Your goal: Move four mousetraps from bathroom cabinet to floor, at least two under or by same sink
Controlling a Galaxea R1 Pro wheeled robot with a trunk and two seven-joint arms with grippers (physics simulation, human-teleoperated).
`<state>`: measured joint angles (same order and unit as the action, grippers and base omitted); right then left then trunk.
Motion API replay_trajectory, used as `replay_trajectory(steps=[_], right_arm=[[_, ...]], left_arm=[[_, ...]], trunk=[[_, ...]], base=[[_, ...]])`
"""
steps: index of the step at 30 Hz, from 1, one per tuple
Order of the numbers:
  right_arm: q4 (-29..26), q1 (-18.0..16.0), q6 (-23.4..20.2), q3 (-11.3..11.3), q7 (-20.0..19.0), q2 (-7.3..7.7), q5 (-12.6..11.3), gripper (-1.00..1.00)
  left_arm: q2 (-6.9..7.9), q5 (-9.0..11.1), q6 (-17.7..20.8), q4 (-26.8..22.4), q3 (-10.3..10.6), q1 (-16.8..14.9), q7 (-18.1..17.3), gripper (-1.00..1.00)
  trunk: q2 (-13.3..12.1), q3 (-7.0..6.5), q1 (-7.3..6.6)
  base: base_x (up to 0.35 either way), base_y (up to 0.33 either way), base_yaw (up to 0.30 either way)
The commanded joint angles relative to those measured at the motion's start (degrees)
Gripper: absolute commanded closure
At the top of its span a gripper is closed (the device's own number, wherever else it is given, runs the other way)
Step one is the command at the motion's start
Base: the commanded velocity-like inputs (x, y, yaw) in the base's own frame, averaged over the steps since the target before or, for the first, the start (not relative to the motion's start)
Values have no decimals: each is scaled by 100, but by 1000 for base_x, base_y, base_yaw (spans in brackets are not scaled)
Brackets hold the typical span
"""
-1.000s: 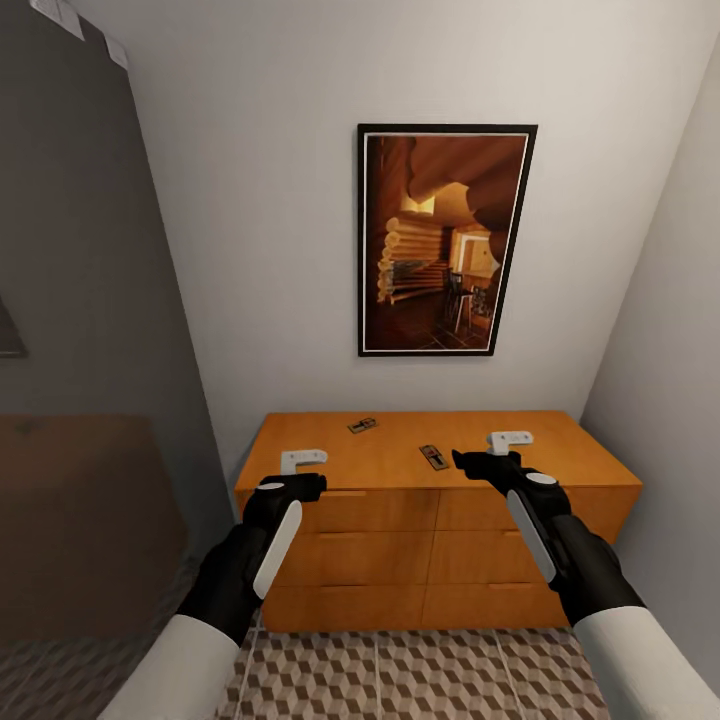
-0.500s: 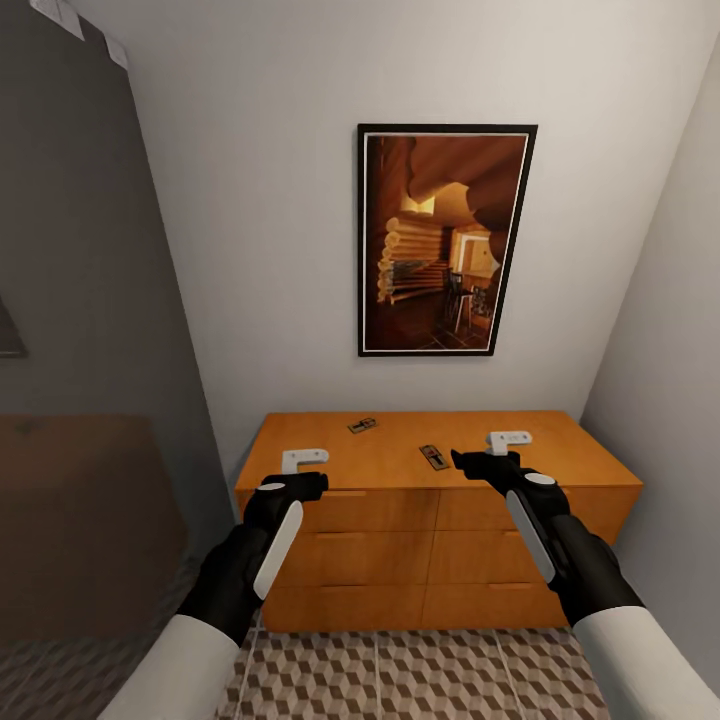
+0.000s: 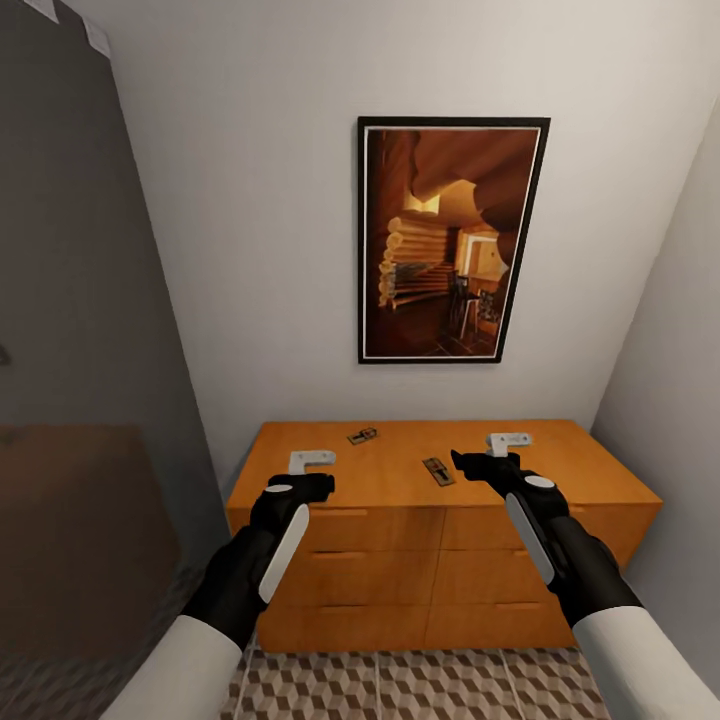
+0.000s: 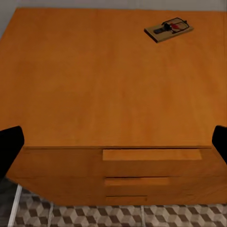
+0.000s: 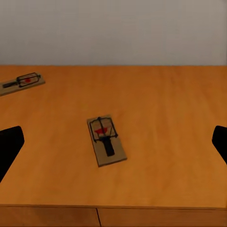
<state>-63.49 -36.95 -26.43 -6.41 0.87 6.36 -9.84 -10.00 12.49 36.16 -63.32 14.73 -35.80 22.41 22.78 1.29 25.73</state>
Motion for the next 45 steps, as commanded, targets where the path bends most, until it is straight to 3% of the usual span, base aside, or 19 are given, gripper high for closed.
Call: replay_trajectory(steps=[1, 22, 33, 41, 45], right_arm=[[8, -5, -7, -10, 9, 6, -35, -100], [72, -6, 33, -16, 0, 6, -41, -100], [74, -5, -74, -165, 6, 6, -43, -100], [115, -12, -827, -279, 4, 6, -38, -100], [312, -13, -1173, -497, 1, 6, -33, -100]], left_arm=[[0, 59, 15, -5, 19, -6, 53, -100], [0, 45, 14, 11, 119, -6, 53, -100], [0, 43, 14, 13, 135, -6, 53, -100], [0, 43, 13, 15, 135, -6, 51, -100], [0, 43, 8, 13, 135, -6, 48, -100]], trunk=[[14, 14, 6], [14, 14, 6], [14, 14, 6], [14, 14, 6], [14, 14, 6]], base=[[141, 0, 0], [112, -8, 0], [116, -5, 0], [9, 0, 0], [2, 0, 0]])
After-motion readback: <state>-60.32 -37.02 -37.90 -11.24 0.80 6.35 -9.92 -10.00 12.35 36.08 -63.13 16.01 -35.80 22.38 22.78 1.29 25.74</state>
